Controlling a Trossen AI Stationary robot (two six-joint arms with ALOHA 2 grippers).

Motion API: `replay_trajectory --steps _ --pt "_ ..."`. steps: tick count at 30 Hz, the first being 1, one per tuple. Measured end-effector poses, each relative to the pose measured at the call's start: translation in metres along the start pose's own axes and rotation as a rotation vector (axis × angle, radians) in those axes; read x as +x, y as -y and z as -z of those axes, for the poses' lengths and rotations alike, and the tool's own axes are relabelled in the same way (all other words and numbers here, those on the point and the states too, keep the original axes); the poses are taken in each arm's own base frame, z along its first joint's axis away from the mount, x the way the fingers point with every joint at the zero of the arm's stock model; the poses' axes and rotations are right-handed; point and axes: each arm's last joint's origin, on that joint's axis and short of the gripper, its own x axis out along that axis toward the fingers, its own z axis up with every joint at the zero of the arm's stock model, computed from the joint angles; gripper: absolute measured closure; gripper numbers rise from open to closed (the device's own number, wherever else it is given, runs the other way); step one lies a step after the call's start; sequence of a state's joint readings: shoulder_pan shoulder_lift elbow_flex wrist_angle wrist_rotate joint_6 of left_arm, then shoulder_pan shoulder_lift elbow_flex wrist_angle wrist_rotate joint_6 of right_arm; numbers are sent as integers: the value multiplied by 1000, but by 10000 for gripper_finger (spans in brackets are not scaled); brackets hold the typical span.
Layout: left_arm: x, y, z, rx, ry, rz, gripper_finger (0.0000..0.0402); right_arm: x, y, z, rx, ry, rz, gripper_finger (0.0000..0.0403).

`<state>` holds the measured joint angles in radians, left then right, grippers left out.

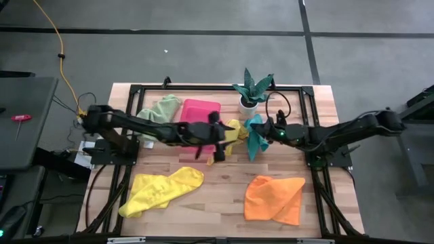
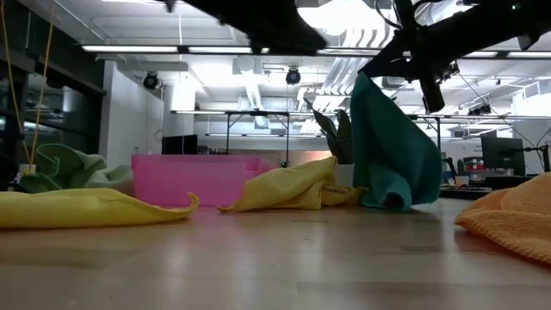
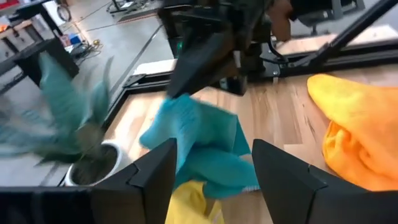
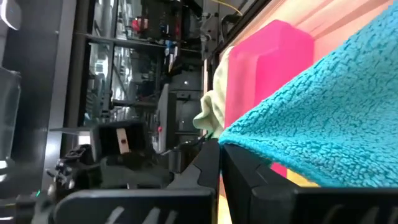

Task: Fold microfiber towels
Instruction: Fold the blue microfiber cloth

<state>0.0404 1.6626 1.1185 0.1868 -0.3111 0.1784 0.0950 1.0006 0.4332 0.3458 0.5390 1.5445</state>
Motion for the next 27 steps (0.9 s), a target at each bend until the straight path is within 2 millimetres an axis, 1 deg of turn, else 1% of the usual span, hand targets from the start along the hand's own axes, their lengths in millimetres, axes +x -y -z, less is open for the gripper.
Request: replay_trajectory --steps 4,7,10,13,18,24,27 --pt "31 13 -1 61 -33 -46 178 2 -2 3 15 21 -29 403" --pt "49 20 0 100 -57 -122 170 2 -2 4 20 30 -37 403" --pt "64 22 0 121 -62 -213 170 2 -2 4 19 36 -37 403" --pt "73 23 1 148 -60 -284 171 2 -3 4 27 46 -48 403" --pt "83 27 6 165 -54 -315 172 2 -4 4 29 46 -51 403" --pt "82 24 5 155 -67 -420 172 2 -4 3 32 68 -54 403" --pt "82 19 2 158 -49 -463 172 2 -4 3 35 78 -57 403"
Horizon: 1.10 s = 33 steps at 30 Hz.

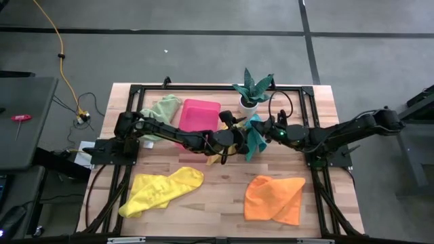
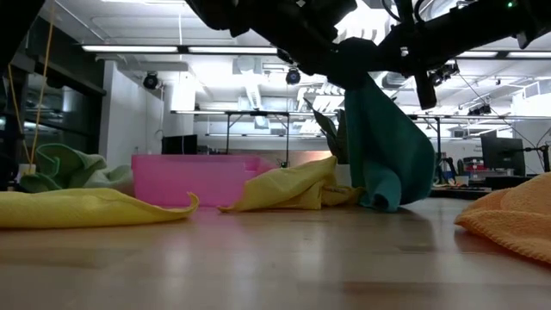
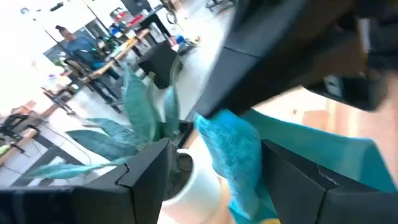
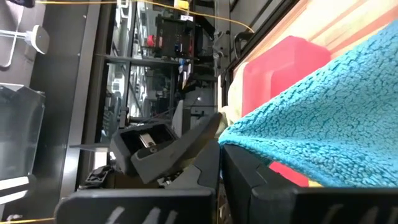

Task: Fold microfiber towels
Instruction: Fold the blue microfiber cloth

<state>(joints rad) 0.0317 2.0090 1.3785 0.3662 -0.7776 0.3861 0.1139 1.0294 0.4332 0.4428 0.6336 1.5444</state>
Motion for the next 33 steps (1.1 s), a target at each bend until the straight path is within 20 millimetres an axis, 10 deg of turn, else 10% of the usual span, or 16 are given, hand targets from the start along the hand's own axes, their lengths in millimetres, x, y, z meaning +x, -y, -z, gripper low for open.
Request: replay_trajectory --steps 33 --pt "-14 -2 -18 425 -15 -239 172 0 -6 -2 36 60 -55 403"
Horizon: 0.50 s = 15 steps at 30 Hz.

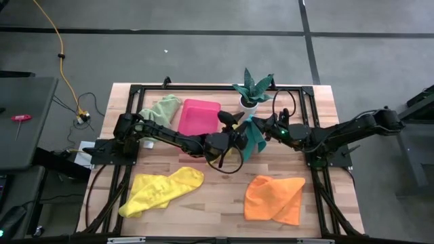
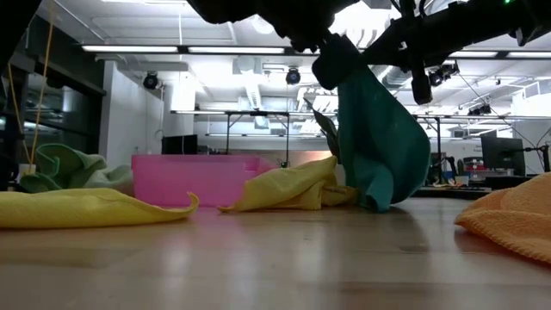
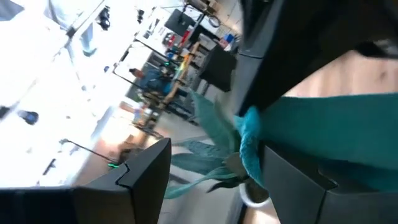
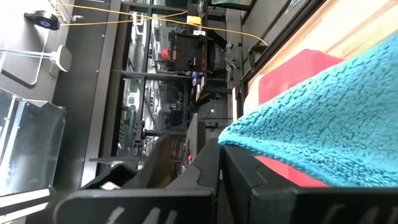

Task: Fold microfiber towels
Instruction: Fold the blue microfiber cloth

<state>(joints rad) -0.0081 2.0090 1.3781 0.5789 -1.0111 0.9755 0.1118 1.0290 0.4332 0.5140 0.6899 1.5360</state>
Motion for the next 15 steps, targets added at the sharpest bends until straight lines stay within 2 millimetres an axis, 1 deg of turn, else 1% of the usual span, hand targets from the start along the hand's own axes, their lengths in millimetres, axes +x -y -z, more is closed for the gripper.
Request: replay_trajectory --steps 3,6,13,15 --pt "1 -4 -1 33 -13 -35 172 0 0 0 0 0 0 403" --pt "1 -7 -2 29 -8 -56 172 0 0 0 0 0 0 403" --pt "-3 -5 -5 124 7 -46 172 0 0 0 0 10 0 403" --pt "-6 -8 -7 134 14 -43 172 0 0 0 0 11 0 403"
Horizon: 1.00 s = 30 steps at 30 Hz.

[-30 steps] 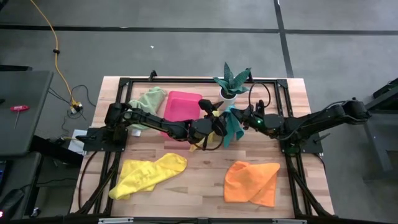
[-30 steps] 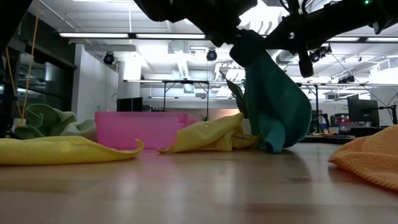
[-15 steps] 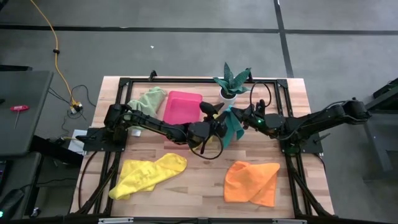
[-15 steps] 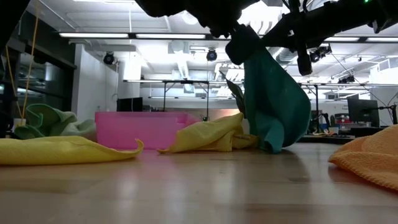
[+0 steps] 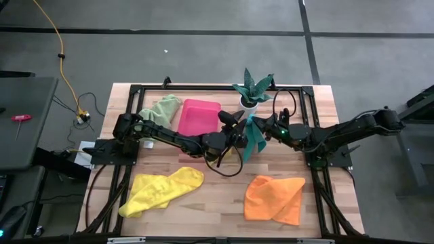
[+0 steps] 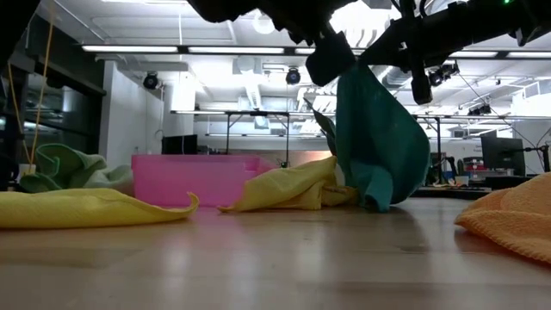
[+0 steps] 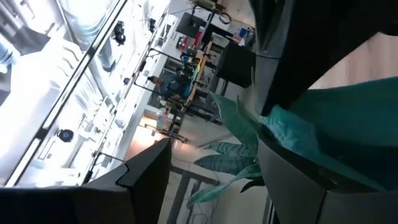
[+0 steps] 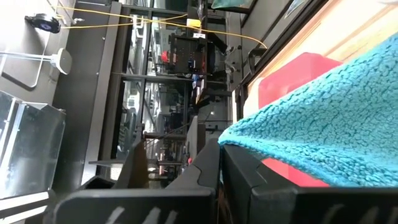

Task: Fold microfiber towels
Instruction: Fold the blue microfiber cloth

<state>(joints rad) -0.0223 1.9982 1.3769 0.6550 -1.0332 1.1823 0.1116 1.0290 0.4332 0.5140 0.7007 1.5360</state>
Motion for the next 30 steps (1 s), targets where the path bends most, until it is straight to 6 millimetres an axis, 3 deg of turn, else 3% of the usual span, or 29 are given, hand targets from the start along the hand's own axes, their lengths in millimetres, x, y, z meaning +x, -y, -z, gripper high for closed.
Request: replay_trajectory --steps 9,15,19,30 --pt "-23 -8 -12 -127 54 40 172 0 -2 0 11 7 -13 403" --pt "-38 16 -13 -209 136 276 172 0 -2 0 9 8 -18 403" --pt "-32 28 -7 -248 93 283 172 0 -2 0 10 8 -20 403" --pt "2 26 9 -293 30 195 172 0 -3 -1 15 15 -29 403"
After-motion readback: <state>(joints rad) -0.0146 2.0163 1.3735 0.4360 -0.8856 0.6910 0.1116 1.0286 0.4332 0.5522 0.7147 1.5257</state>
